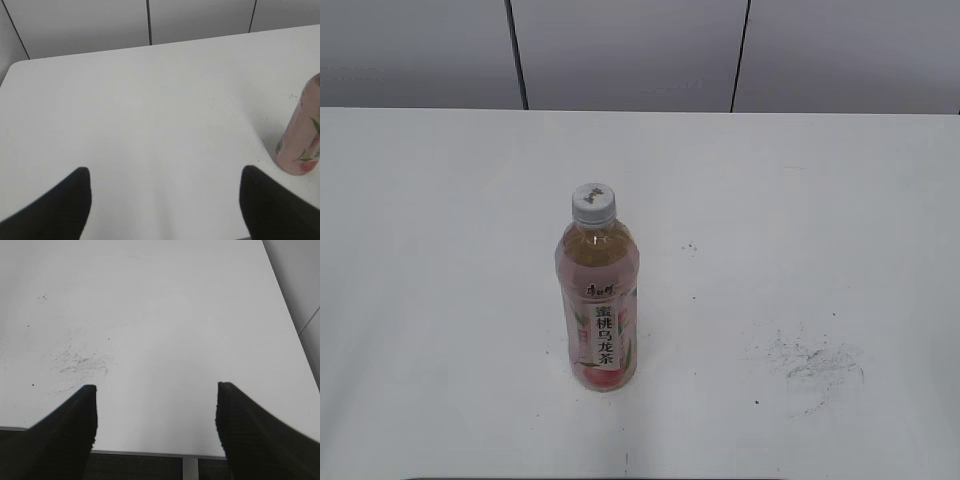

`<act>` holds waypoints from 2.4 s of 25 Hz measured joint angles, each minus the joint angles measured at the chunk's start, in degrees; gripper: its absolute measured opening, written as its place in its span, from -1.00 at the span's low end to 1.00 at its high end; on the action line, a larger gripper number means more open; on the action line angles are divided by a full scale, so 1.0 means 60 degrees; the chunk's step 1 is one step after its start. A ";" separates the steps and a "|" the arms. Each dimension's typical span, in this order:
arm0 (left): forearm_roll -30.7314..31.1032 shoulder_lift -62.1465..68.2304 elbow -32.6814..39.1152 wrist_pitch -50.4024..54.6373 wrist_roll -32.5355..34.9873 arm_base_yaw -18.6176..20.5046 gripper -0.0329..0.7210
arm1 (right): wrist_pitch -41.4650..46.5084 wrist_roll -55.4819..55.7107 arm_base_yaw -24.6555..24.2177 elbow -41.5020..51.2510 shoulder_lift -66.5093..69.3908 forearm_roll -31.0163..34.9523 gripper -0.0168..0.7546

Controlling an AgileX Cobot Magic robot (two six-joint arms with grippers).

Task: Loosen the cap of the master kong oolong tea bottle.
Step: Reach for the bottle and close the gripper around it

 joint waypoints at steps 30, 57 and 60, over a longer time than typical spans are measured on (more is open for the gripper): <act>0.0000 0.0000 0.0000 0.0000 0.0000 0.0000 0.53 | 0.0000 0.0000 0.0000 0.0000 0.0000 0.0000 0.48; -0.1954 0.8617 -0.0200 -1.0396 0.0076 -0.0988 0.30 | 0.0000 0.0000 0.0000 0.0000 0.0000 0.0000 0.48; -0.1613 1.0227 -0.0200 -1.1875 0.0076 -0.1464 0.30 | 0.0000 0.0000 0.0000 0.0000 0.0000 0.0000 0.48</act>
